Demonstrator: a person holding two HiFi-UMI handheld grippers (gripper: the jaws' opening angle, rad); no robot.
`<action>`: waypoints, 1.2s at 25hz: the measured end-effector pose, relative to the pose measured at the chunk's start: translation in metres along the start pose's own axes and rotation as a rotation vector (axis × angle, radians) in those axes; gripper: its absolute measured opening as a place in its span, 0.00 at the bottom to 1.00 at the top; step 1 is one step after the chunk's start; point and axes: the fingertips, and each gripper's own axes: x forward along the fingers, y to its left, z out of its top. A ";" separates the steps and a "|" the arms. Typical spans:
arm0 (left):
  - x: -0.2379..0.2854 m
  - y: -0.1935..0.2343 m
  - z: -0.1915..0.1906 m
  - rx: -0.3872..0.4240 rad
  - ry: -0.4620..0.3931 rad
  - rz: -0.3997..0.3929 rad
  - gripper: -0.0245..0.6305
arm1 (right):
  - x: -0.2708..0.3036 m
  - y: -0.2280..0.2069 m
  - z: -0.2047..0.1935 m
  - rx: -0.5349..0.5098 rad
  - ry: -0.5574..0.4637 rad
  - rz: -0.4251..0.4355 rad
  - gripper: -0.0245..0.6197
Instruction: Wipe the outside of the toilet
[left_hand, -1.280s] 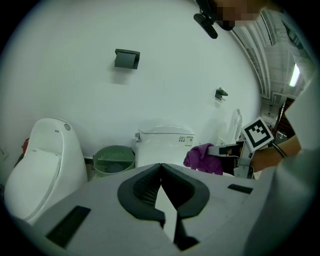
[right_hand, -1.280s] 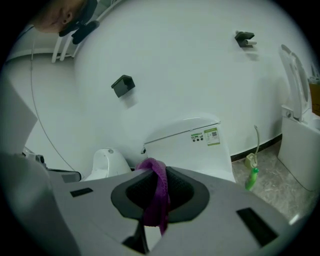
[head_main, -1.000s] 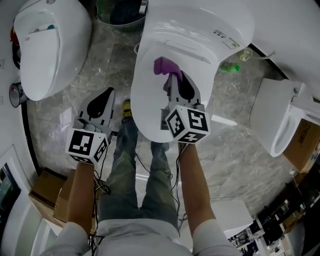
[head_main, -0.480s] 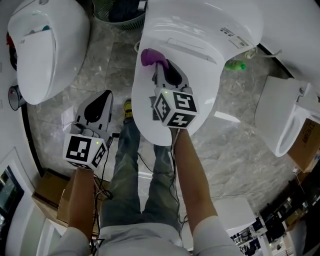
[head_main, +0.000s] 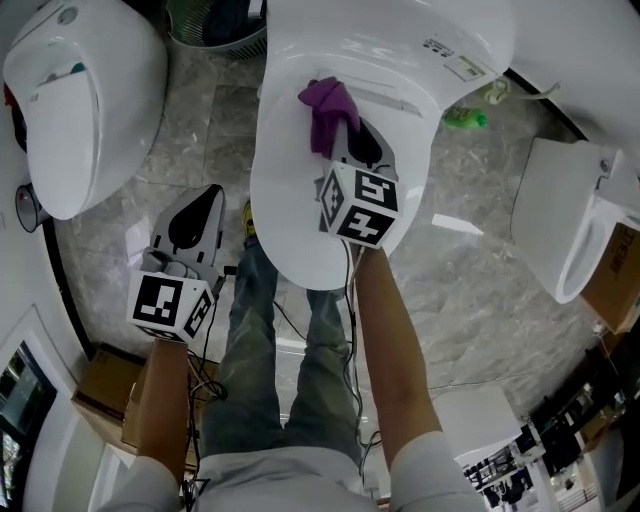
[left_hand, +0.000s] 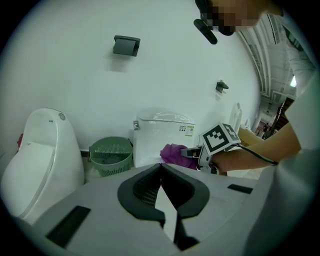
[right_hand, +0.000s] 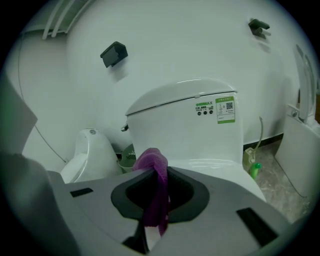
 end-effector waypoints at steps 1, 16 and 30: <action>0.001 -0.003 0.000 0.003 0.001 -0.004 0.06 | -0.002 -0.008 -0.001 -0.001 0.003 -0.018 0.13; 0.025 -0.069 -0.007 0.031 0.026 -0.093 0.06 | -0.055 -0.159 -0.037 0.101 0.034 -0.297 0.12; 0.037 -0.126 -0.006 0.037 0.022 -0.167 0.06 | -0.123 -0.275 -0.045 0.070 0.028 -0.493 0.13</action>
